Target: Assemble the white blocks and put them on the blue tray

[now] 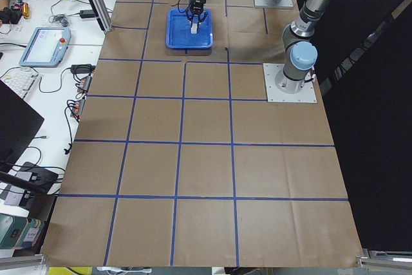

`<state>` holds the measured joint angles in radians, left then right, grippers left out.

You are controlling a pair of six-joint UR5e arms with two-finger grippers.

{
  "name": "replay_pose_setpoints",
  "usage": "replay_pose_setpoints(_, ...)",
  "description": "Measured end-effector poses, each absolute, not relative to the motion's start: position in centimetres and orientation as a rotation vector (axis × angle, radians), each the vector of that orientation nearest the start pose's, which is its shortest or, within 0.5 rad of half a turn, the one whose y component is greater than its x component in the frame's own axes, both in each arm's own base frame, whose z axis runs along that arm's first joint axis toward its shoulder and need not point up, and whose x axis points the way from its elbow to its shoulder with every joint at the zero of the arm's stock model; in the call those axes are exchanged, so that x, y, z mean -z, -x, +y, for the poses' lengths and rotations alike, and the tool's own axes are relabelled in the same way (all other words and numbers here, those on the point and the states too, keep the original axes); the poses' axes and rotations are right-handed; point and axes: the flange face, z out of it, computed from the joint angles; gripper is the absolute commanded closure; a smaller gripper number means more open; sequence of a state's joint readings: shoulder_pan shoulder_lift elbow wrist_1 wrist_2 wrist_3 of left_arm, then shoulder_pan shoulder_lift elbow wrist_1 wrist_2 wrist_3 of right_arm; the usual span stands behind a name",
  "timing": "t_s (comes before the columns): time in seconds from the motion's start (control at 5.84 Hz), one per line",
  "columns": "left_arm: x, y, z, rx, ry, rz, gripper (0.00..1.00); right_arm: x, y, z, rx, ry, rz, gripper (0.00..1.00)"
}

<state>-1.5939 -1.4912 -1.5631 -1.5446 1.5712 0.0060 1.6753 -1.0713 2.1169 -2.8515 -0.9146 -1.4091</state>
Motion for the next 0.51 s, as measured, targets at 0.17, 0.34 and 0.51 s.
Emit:
replay_pose_setpoints(0.17, -53.31, 14.4, -46.39, 0.181, -0.046, 3.137, 0.01, -14.31, -24.68, -49.27, 0.796, 1.891, 1.853, 0.79)
replay_pose_setpoints(0.34, -53.39, 14.29, -46.44, 0.188, -0.042, 3.137, 0.01, -14.41, -24.74, -49.28, 0.802, 1.886, 1.848, 0.79)
replay_pose_setpoints(0.51, -53.57, 14.0, -46.55, 0.2, -0.032, 3.139, 0.01, -14.47, -24.82, -49.28, 0.808, 1.879, 1.84, 0.79)
